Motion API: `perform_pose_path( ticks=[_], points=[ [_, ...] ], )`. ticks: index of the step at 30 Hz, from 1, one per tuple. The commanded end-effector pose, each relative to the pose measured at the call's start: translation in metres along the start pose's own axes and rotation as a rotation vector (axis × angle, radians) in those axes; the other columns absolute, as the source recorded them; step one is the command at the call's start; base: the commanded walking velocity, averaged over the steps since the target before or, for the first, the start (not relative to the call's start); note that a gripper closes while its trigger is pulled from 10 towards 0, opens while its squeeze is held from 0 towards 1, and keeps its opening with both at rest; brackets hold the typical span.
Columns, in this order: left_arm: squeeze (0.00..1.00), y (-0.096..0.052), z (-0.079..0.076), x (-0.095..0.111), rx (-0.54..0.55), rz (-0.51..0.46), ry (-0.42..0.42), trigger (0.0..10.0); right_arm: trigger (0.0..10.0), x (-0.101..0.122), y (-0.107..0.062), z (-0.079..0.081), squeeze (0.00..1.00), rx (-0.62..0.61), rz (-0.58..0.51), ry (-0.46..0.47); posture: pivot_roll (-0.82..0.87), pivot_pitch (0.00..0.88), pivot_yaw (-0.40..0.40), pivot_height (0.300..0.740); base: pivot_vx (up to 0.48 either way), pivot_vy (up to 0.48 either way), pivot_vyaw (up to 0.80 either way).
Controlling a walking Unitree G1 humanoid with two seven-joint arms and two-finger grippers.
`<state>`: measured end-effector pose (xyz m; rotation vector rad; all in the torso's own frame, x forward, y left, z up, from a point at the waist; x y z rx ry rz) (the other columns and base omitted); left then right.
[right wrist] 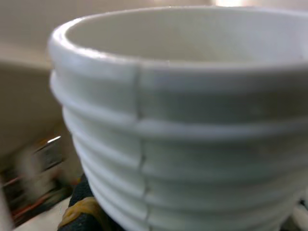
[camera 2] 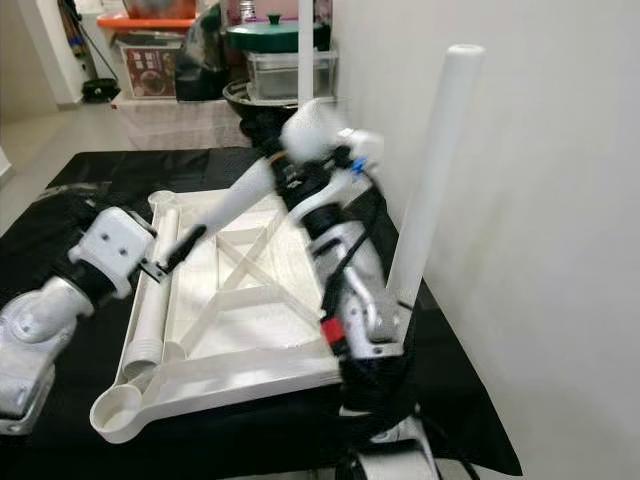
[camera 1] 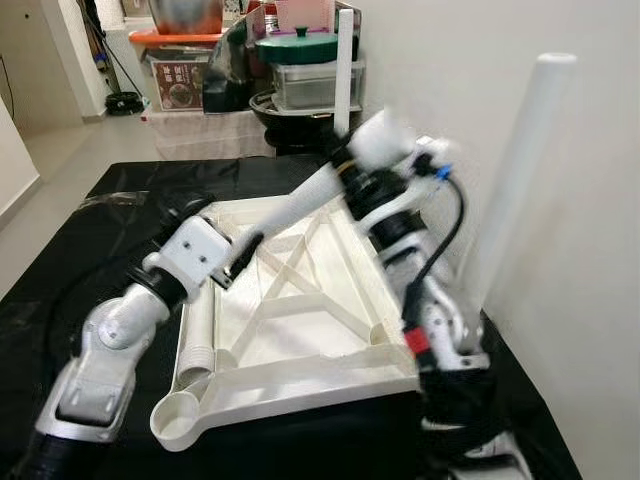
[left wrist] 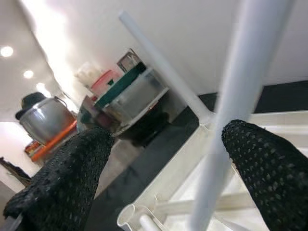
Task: Building children table
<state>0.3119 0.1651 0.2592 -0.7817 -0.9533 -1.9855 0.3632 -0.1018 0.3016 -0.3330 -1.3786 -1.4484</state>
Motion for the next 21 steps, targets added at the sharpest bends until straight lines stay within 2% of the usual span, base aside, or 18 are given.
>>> perform_pose_path(
  ticks=[1, 2, 4, 5, 8, 9, 10, 11, 12, 13, 14, 15, 16, 18, 19, 20, 21],
  points=[
    [1.0, 0.0, -0.002, -0.001, 0.001, 0.007, -0.006, 10.0, 0.0, 0.0, 0.001, -0.004, 0.0, -0.034, -0.007, 0.005, 0.09, 0.0, -0.009, 0.74, 0.0, 0.0, 0.0],
    [0.88, -0.001, -0.006, 0.002, 0.012, -0.007, -0.063, 10.0, 0.0, 0.004, 0.003, -0.018, 0.0, -0.118, -0.021, 0.039, 0.09, 0.0, -0.013, 0.74, 0.0, 0.0, 0.0],
    [0.88, -0.001, -0.007, 0.003, 0.021, -0.012, -0.09, 10.0, 0.0, 0.004, 0.004, -0.022, 0.0, -0.146, -0.024, 0.064, 0.09, 0.0, -0.013, 0.74, 0.0, 0.0, 0.0],
    [0.0, -0.002, -0.007, 0.003, 0.038, -0.011, -0.133, 10.0, 0.0, 0.003, 0.003, -0.027, 0.0, -0.179, -0.022, 0.1, 0.09, 0.0, -0.013, 0.74, 0.0, 0.0, 0.0],
    [0.0, -0.004, -0.011, 0.002, 0.089, -0.013, -0.29, 10.0, 0.0, -0.006, 0.0, -0.035, 0.0, -0.258, -0.005, 0.196, 0.1, 0.0, -0.016, 0.74, 0.0, 0.0, 0.0],
    [0.0, -0.004, -0.01, 0.002, 0.122, -0.022, -0.383, 10.0, 0.0, -0.01, -0.001, -0.037, 0.0, -0.289, 0.001, 0.238, 0.1, 0.0, -0.017, 0.74, 0.0, 0.0, 0.0],
    [0.0, -0.004, -0.01, 0.002, 0.122, -0.022, -0.383, 10.0, 0.0, -0.01, -0.001, -0.037, 0.0, -0.289, 0.001, 0.238, 0.1, 0.0, -0.017, 0.74, 0.0, 0.0, 0.0],
    [0.0, -0.003, -0.008, 0.003, 0.184, -0.042, -0.569, 10.0, 0.0, -0.017, -0.002, -0.041, 0.0, -0.34, 0.011, 0.318, 0.1, 0.0, -0.017, 0.74, 0.0, 0.0, 0.0],
    [0.0, -0.003, -0.008, 0.003, 0.184, -0.042, -0.569, 10.0, 0.0, -0.017, -0.002, -0.041, 0.0, -0.34, 0.011, 0.318, 0.1, 0.0, -0.017, 0.74, 0.0, 0.0, 0.0],
    [0.0, -0.003, -0.008, 0.003, 0.211, -0.049, -0.648, 10.0, 0.0, -0.021, -0.003, -0.042, 0.0, -0.364, 0.017, 0.355, 0.1, 0.0, -0.017, 0.74, 0.0, 0.0, 0.0],
    [0.0, -0.003, -0.008, 0.003, 0.211, -0.049, -0.648, 10.0, 0.0, -0.021, -0.003, -0.042, 0.0, -0.364, 0.017, 0.355, 0.1, 0.0, -0.017, 0.74, 0.0, 0.0, 0.0],
    [0.0, -0.002, -0.009, 0.004, 0.232, -0.059, -0.755, 10.0, 0.0, -0.026, -0.003, -0.042, 0.0, -0.385, 0.026, 0.394, 0.1, 0.0, -0.017, 0.74, 0.0, 0.0, 0.0],
    [0.0, -0.002, -0.009, 0.004, 0.232, -0.059, -0.755, 10.0, 0.0, -0.026, -0.003, -0.042, 0.0, -0.385, 0.026, 0.394, 0.1, 0.0, -0.017, 0.74, 0.0, 0.0, 0.0],
    [0.0, -0.002, -0.012, 0.004, 0.235, -0.081, -0.923, 10.0, 0.0, -0.029, -0.002, -0.038, 0.0, -0.38, 0.034, 0.416, 0.09, 0.0, -0.016, 0.74, 0.0, 0.0, 0.0],
    [0.0, -0.002, -0.012, 0.004, 0.235, -0.081, -0.923, 10.0, 0.0, -0.029, -0.002, -0.038, 0.0, -0.38, 0.034, 0.416, 0.09, 0.0, -0.016, 0.74, 0.0, 0.0, 0.0],
    [0.0, -0.003, -0.014, 0.005, 0.244, -0.098, -1.055, 10.0, 0.0, -0.03, -0.002, -0.035, 0.0, -0.375, 0.039, 0.445, 0.09, 0.0, -0.016, 0.74, 0.0, 0.0, 0.0],
    [0.0, -0.004, -0.014, 0.004, 0.253, -0.103, -1.135, 10.0, 0.0, -0.031, -0.002, -0.035, 0.0, -0.375, 0.041, 0.458, 0.09, 0.0, -0.016, 0.74, 0.0, 0.0, 0.0]
  ],
)
Point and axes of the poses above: a point about 5 cm out from each wrist's last joint towards the gripper, its own y axis pointing out of the wrist towards the gripper, its own x axis along the axis of the wrist's last joint, z = x × y, the point moved 2 cm from there along y, pointing out of the wrist towards the gripper, and after that the axes turned 7 degrees about -y, right-handed, at the moved point
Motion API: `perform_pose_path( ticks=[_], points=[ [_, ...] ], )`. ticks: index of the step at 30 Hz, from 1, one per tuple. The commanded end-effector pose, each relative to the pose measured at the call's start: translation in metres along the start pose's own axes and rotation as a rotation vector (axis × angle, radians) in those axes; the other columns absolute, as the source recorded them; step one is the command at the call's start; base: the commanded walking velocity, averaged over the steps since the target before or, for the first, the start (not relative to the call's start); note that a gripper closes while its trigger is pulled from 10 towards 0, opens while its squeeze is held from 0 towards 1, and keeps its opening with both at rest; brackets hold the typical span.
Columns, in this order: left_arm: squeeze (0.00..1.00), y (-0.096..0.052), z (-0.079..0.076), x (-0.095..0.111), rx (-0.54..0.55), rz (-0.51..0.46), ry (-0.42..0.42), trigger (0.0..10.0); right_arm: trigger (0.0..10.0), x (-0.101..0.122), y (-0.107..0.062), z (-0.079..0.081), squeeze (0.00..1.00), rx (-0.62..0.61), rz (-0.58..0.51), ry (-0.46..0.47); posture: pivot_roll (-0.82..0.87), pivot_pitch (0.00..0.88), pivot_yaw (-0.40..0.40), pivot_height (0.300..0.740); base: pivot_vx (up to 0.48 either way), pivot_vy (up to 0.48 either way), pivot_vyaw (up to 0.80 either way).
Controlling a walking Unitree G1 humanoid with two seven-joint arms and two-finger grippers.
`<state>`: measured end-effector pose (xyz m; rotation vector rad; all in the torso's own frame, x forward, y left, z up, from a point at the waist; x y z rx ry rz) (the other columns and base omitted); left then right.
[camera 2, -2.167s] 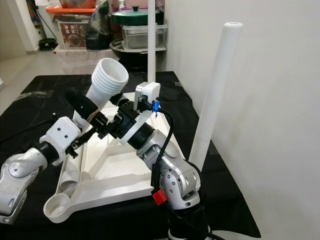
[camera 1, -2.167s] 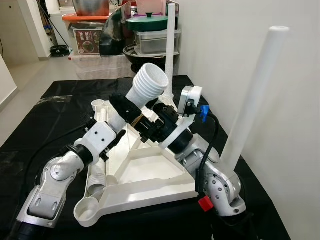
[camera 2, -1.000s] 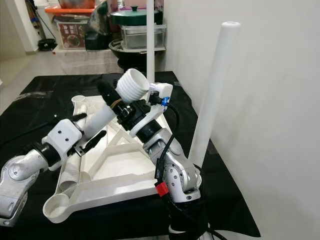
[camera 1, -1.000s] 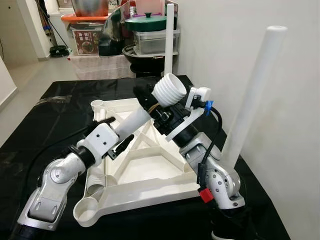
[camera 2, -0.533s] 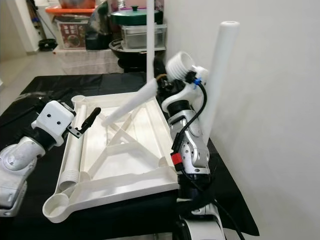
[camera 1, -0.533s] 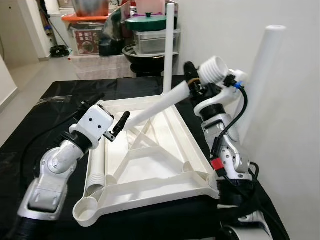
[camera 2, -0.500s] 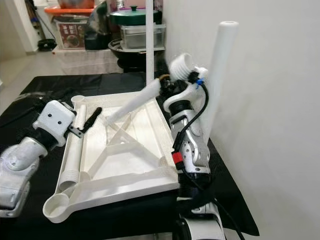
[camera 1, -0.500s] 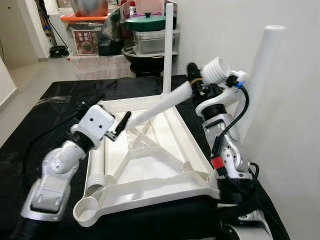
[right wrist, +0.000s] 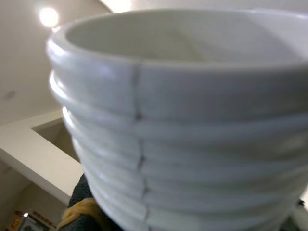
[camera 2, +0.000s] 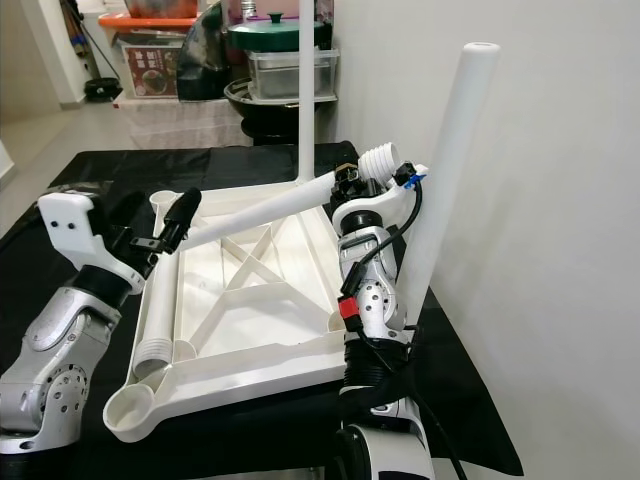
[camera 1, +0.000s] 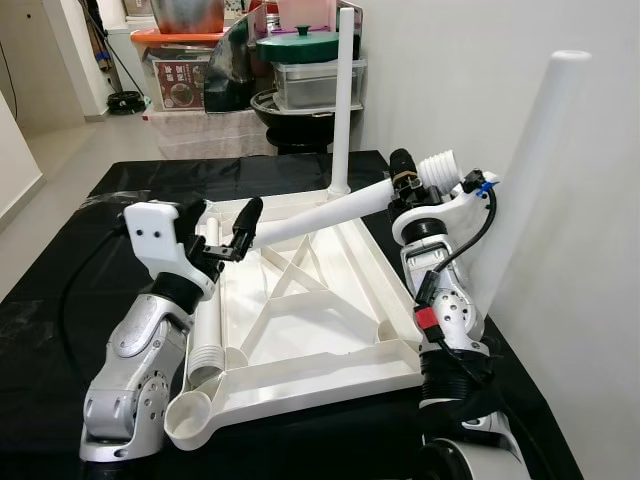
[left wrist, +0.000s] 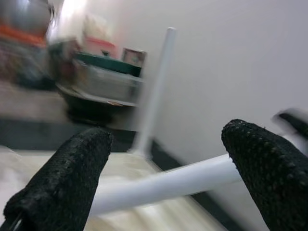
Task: Building children table
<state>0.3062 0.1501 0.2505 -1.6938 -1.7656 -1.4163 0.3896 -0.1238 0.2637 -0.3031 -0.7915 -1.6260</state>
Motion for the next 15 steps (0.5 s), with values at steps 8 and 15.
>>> perform_pose_path(
  ticks=[8, 15],
  points=[
    [0.0, -0.005, 0.017, 0.004, 0.134, -0.104, -0.553, 10.0, 0.0, -0.014, -0.002, 0.012, 0.0, -0.004, 0.052, 0.217, 0.09, 0.0, -0.021, 0.74, 0.0, 0.0, 0.0],
    [0.0, -0.005, 0.023, -0.003, 0.155, -0.088, -0.691, 10.0, 0.0, -0.032, -0.016, 0.042, 0.0, 0.051, 0.172, 0.429, 0.08, 0.0, -0.02, 0.74, 0.0, 0.0, 0.0]
  ],
)
Point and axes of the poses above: a point about 5 cm out from each wrist's last joint towards the gripper, its own y axis pointing out of the wrist towards the gripper, its own x axis along the axis of the wrist's last joint, z = x × y, the point moved 2 cm from there along y, pointing out of the wrist towards the gripper, and after that the axes turned 7 degrees about -y, right-handed, at the moved point
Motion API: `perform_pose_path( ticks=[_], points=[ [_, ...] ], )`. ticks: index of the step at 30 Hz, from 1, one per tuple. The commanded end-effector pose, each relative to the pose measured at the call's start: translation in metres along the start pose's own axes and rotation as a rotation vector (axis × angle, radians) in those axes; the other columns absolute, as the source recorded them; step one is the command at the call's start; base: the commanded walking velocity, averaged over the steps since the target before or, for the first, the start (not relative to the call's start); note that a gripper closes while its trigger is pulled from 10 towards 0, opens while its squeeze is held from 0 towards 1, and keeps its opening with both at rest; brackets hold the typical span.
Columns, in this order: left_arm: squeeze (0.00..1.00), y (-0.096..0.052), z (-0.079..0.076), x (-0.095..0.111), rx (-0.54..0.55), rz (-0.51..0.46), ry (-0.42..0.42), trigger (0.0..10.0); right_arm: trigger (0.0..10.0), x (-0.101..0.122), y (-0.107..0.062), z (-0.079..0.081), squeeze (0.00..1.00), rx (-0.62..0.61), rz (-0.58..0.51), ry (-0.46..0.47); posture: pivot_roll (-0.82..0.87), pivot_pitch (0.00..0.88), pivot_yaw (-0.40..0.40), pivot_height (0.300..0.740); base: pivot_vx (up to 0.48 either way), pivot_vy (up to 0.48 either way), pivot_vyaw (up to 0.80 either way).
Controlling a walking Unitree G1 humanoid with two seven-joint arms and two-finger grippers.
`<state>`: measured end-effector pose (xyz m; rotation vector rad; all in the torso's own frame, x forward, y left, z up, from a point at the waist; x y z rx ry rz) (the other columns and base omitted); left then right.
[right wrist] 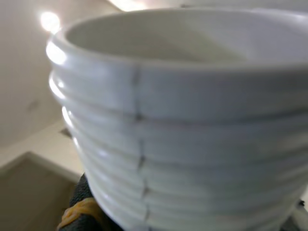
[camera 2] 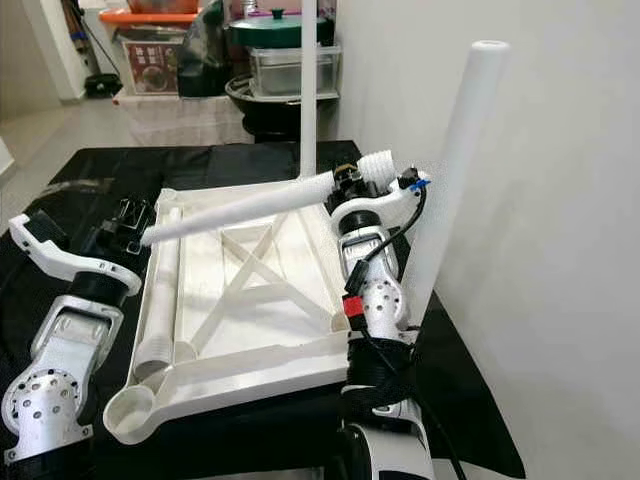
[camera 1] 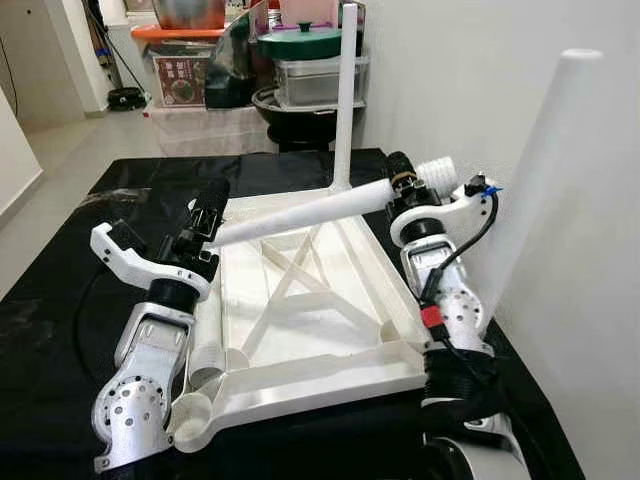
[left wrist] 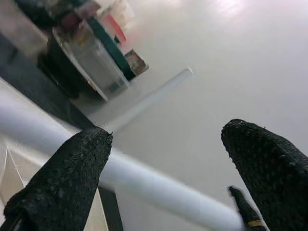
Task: Building children table
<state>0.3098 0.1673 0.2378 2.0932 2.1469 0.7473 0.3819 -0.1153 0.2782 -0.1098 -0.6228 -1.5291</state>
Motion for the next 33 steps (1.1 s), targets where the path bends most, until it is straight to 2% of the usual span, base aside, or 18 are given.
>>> perform_pose_path(
  ticks=[1, 7, 13, 18, 20, 23, 24, 27, 30, 32, 33],
  points=[
    [0.0, 0.0, 0.003, 0.0, 0.006, 0.002, -0.079, 10.0, 0.0, -0.047, -0.012, 0.018, 0.0, 0.008, 0.108, 0.221, 0.08, 0.0, -0.02, 0.74, 0.0, 0.0, 0.0],
    [0.0, -0.001, 0.006, 0.0, 0.027, 0.017, -0.11, 10.0, 0.0, -0.057, -0.022, 0.025, 0.0, 0.011, 0.167, 0.285, 0.07, 0.0, -0.022, 0.74, 0.0, 0.0, 0.0],
    [0.0, -0.002, 0.01, 0.001, 0.048, 0.024, -0.11, 10.0, 0.0, -0.057, -0.024, 0.028, 0.0, 0.017, 0.185, 0.303, 0.07, 0.0, -0.019, 0.74, 0.0, 0.0, 0.0],
    [0.0, -0.002, 0.019, 0.002, 0.083, 0.037, -0.094, 10.0, 0.0, -0.053, -0.026, 0.033, 0.0, 0.025, 0.209, 0.343, 0.06, 0.0, -0.018, 0.74, 0.0, 0.0, 0.0],
    [0.0, -0.001, 0.024, 0.006, 0.103, 0.023, -0.08, 10.0, 0.0, -0.055, -0.028, 0.042, 0.0, 0.047, 0.233, 0.369, 0.06, 0.0, -0.017, 0.74, 0.0, 0.0, 0.0],
    [0.0, 0.001, 0.023, 0.011, 0.098, 0.013, -0.058, 10.0, 0.0, -0.057, -0.03, 0.045, 0.0, 0.053, 0.257, 0.385, 0.06, 0.0, -0.017, 0.74, 0.0, 0.0, 0.0],
    [0.0, 0.001, 0.023, 0.011, 0.098, 0.013, -0.058, 10.0, 0.0, -0.057, -0.03, 0.045, 0.0, 0.053, 0.257, 0.385, 0.06, 0.0, -0.017, 0.74, 0.0, 0.0, 0.0],
    [0.0, 0.006, 0.025, 0.028, 0.109, -0.047, -0.002, 10.0, 0.0, -0.062, -0.035, 0.045, 0.0, 0.064, 0.297, 0.376, 0.06, 0.0, -0.021, 0.74, 0.0, 0.0, 0.0],
    [0.0, 0.008, 0.023, 0.034, 0.103, -0.072, 0.004, 10.0, 0.0, -0.063, -0.036, 0.043, 0.0, 0.06, 0.307, 0.371, 0.06, 0.0, -0.021, 0.74, 0.0, 0.0, 0.0],
    [0.0, 0.013, 0.015, 0.041, 0.069, -0.095, -0.01, 10.0, 0.0, -0.066, -0.038, 0.041, 0.0, 0.053, 0.325, 0.362, 0.06, 0.0, -0.021, 0.74, 0.0, 0.0, 0.0],
    [0.0, 0.017, 0.008, 0.045, 0.044, -0.112, -0.015, 4.7, 0.0, -0.068, -0.039, 0.039, 0.0, 0.046, 0.336, 0.359, 0.06, 0.0, -0.021, 0.74, 0.0, 0.0, 0.0]
  ],
)
Point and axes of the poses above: a point about 5 cm out from each wrist's last joint towards the gripper, its own y axis pointing out of the wrist towards the gripper, its own x axis along the axis of the wrist's last joint, z = x × y, the point moved 2 cm from there along y, pointing out of the wrist towards the gripper, and after that the axes turned 7 degrees about -y, right-handed, at the moved point
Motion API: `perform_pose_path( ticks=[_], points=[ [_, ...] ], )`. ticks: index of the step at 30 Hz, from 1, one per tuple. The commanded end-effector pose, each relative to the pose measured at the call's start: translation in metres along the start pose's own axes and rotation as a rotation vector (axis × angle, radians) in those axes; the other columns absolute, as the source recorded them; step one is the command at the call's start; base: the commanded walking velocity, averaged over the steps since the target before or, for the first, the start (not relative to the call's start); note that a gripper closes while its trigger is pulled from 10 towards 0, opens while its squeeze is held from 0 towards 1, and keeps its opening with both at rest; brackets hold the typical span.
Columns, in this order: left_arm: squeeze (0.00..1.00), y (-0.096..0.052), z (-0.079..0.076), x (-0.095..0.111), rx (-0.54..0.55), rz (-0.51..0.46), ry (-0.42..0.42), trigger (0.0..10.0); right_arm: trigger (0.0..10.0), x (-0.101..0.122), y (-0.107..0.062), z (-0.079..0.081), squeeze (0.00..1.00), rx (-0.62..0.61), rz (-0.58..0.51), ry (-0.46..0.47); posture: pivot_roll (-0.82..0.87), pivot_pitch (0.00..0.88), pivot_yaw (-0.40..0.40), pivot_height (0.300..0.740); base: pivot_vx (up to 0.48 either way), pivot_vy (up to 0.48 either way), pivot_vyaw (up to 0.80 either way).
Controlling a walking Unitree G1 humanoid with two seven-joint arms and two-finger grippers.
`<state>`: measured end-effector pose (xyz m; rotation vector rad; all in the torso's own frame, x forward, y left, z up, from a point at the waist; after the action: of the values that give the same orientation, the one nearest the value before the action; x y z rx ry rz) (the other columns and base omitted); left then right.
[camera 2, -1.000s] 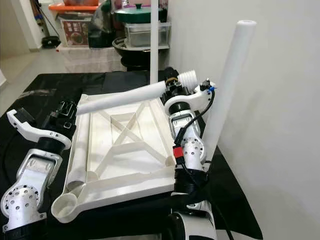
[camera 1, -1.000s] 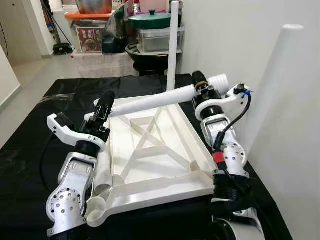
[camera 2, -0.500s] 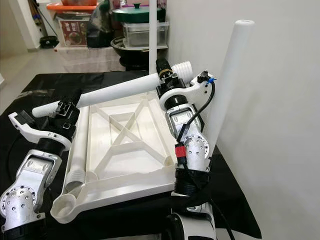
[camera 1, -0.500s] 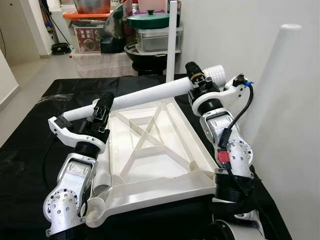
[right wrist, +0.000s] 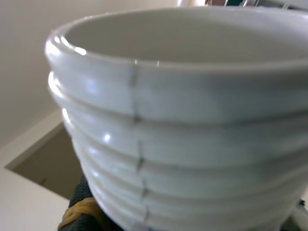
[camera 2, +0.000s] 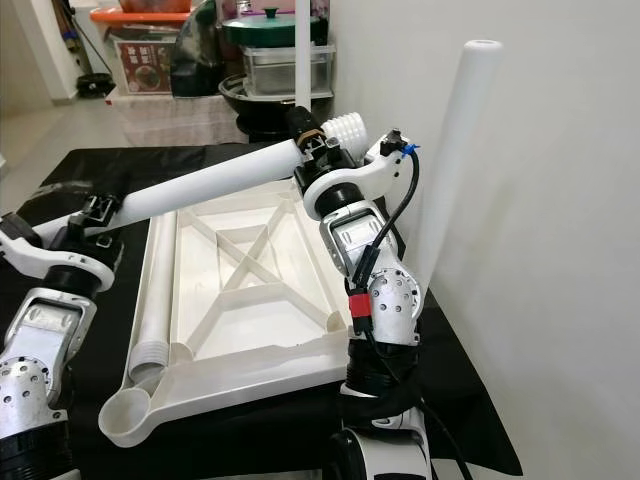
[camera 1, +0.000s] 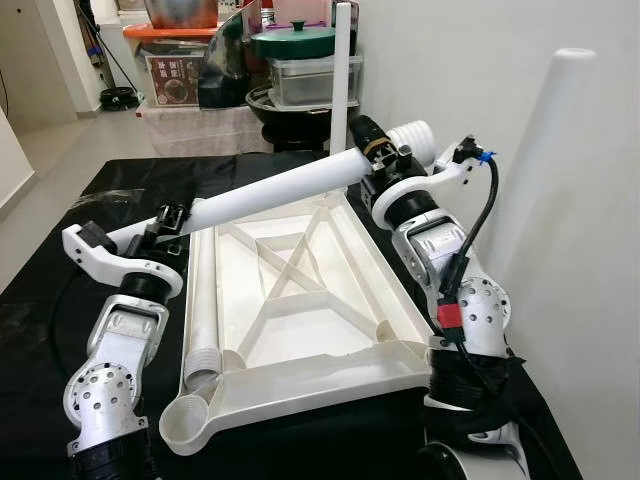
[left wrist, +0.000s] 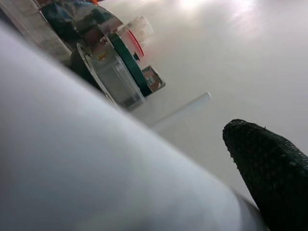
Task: Building children table
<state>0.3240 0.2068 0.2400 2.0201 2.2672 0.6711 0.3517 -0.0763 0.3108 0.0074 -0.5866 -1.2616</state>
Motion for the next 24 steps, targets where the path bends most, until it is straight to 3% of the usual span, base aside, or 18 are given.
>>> perform_pose_path(
  ticks=[1, 3, 4, 17, 18, 19, 20, 21, 24],
  points=[
    [0.0, 0.005, -0.007, 0.007, -0.021, -0.03, -0.011, 4.7, 0.0, -0.052, -0.014, -0.019, 0.0, -0.056, 0.088, 0.251, 0.06, 0.0, -0.021, 0.74, 0.0, 0.0, 0.0],
    [0.0, 0.005, -0.007, 0.007, -0.021, -0.03, -0.011, 4.7, 0.0, -0.052, -0.014, -0.019, 0.0, -0.056, 0.088, 0.251, 0.06, 0.0, -0.021, 0.74, 0.0, 0.0, 0.0],
    [0.0, 0.007, -0.012, 0.01, -0.043, -0.045, -0.017, 0.0, 0.0, -0.054, -0.014, -0.02, 0.0, -0.063, 0.096, 0.25, 0.06, 0.0, -0.022, 0.74, 0.0, 0.0, 0.0],
    [0.0, 0.006, -0.012, 0.005, -0.037, -0.05, -0.035, 0.0, 0.0, -0.053, -0.015, -0.027, 0.0, -0.098, 0.114, 0.238, 0.06, 0.0, -0.024, 0.74, 0.0, 0.0, 0.0],
    [0.0, 0.007, -0.013, 0.006, -0.037, -0.054, -0.036, 0.0, 3.1, -0.055, -0.015, -0.029, 0.0, -0.109, 0.128, 0.233, 0.06, 0.0, -0.024, 0.74, 0.0, 0.0, 0.0],
    [0.0, 0.008, -0.013, 0.006, -0.032, -0.055, -0.035, 0.0, 10.0, -0.057, -0.015, -0.031, 0.0, -0.119, 0.143, 0.221, 0.06, 0.0, -0.023, 0.74, 0.0, 0.0, 0.0],
    [0.0, 0.008, -0.013, 0.006, -0.028, -0.055, -0.034, 0.0, 10.0, -0.057, -0.015, -0.032, 0.27, -0.12, 0.143, 0.206, 0.06, 0.0, -0.023, 0.74, 0.0, 0.0, 0.0],
    [0.0, 0.009, -0.013, 0.006, -0.024, -0.054, -0.034, 0.0, 10.0, -0.057, -0.015, -0.03, 1.0, -0.099, 0.146, 0.186, 0.06, 0.0, -0.021, 0.74, 0.0, 0.0, 0.0],
    [0.0, 0.009, -0.012, 0.006, -0.021, -0.053, -0.035, 0.0, 10.0, -0.056, -0.015, -0.024, 1.0, -0.05, 0.154, 0.162, 0.06, 0.0, -0.021, 0.74, 0.0, 0.0, 0.0]
  ],
)
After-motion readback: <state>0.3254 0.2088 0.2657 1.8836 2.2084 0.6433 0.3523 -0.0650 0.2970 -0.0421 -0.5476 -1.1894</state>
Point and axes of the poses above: a point about 5 cm out from each wrist's last joint towards the gripper, its own y axis pointing out of the wrist towards the gripper, its own x axis along the axis of the wrist's last joint, z = x × y, the point moved 2 cm from there along y, pointing out of the wrist towards the gripper, and after that the axes turned 7 degrees about -y, right-handed, at the moved point
